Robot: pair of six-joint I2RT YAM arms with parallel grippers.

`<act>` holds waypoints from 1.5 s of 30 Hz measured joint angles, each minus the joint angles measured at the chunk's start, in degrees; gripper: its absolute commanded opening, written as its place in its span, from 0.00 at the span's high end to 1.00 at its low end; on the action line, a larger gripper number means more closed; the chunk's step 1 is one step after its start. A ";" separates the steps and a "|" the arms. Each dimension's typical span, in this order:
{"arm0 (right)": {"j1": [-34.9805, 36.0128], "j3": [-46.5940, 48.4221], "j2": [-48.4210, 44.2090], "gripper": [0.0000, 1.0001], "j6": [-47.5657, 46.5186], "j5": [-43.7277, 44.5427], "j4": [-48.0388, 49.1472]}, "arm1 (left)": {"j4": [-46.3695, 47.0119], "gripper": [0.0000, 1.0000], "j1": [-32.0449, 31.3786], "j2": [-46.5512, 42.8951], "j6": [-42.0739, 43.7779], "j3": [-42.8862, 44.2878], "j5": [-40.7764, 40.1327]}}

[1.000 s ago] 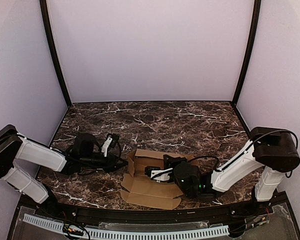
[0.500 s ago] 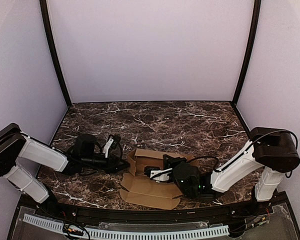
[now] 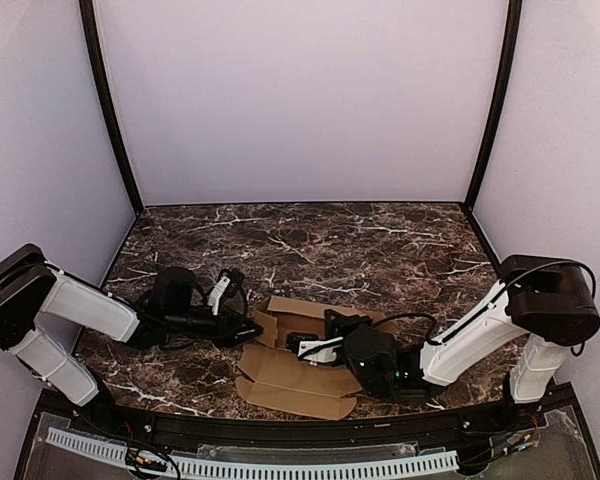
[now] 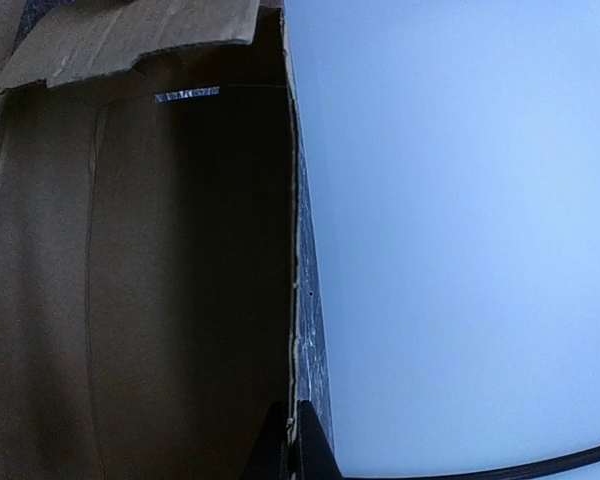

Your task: Fold the paper box

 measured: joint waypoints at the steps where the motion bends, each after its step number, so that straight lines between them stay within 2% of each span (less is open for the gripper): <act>1: 0.04 0.20 0.00 1.00 0.13 0.04 -0.07 | -0.11 0.61 -0.15 0.02 0.31 0.31 -0.20; 16: 0.35 0.74 0.66 1.00 1.51 0.17 -0.83 | -2.71 0.58 -3.69 0.68 3.30 3.45 -3.02; 33: 0.90 2.12 1.92 1.00 2.78 1.70 -2.49 | -3.19 0.60 -9.22 2.78 4.09 4.96 -14.34; 38: 1.29 2.93 2.03 1.00 3.32 2.36 -3.69 | -2.86 0.63 -9.88 2.78 3.74 4.81 -17.07; 45: 1.95 5.01 2.32 1.00 5.73 3.91 -7.15 | -1.90 0.75 -10.10 2.93 2.82 4.63 -20.28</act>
